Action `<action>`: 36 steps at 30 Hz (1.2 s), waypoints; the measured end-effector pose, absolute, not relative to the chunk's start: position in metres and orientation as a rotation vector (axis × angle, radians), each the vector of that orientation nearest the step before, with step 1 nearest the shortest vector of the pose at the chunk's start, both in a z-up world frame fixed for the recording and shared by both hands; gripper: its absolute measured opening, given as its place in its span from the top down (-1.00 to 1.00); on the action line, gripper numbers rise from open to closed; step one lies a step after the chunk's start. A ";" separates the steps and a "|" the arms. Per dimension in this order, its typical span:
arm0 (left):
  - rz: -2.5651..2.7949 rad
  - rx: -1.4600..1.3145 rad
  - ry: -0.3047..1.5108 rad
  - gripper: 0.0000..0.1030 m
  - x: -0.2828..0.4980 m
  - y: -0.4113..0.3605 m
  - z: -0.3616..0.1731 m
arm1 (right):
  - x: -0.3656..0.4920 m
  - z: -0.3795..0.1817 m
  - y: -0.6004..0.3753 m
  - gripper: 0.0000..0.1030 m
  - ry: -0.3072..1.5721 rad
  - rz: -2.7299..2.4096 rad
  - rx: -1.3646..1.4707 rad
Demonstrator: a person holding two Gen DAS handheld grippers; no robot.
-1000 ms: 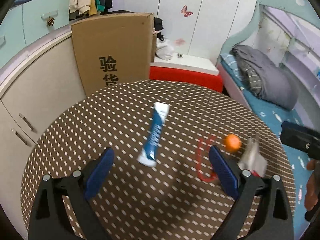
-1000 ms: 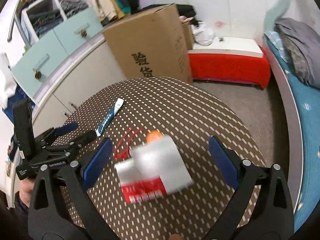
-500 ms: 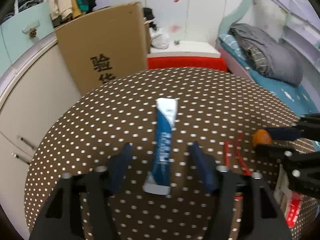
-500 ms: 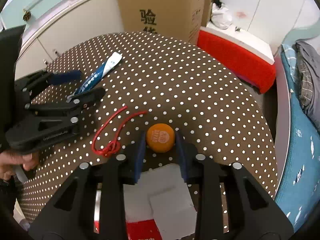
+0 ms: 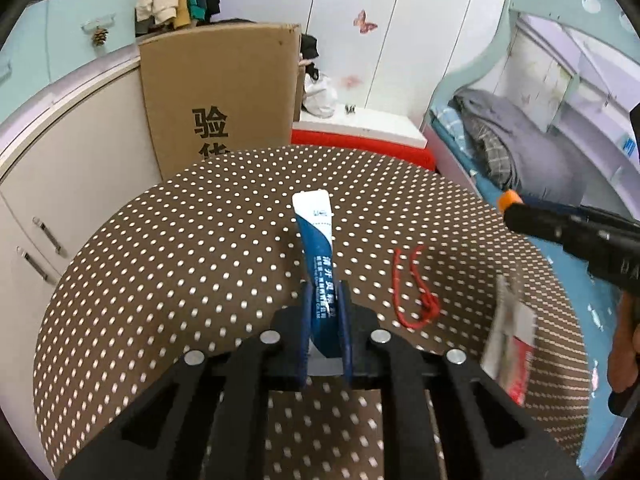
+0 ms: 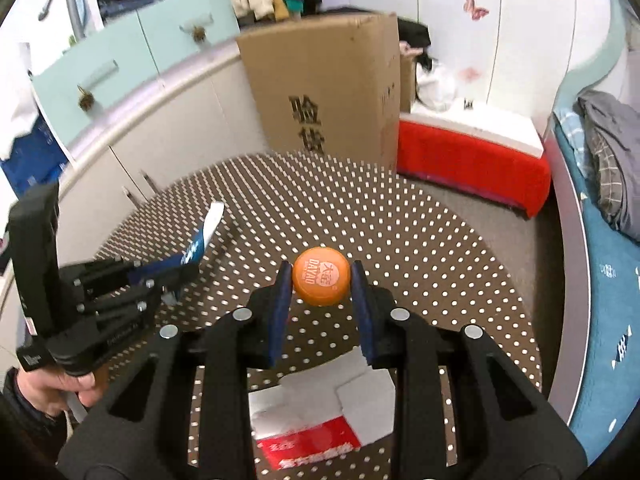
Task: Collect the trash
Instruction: 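Carry the tube and orange ball over the wastebasket and open both grippers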
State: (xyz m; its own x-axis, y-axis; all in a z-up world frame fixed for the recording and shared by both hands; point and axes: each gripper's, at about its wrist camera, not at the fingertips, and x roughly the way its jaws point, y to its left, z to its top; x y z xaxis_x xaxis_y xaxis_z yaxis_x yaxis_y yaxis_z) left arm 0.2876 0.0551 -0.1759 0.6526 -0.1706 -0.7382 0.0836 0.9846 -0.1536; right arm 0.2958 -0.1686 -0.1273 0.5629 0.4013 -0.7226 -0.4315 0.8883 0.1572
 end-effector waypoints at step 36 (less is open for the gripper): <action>-0.555 0.011 0.590 0.76 0.184 -0.137 -0.034 | 0.170 -0.038 -0.409 0.42 0.488 0.204 0.308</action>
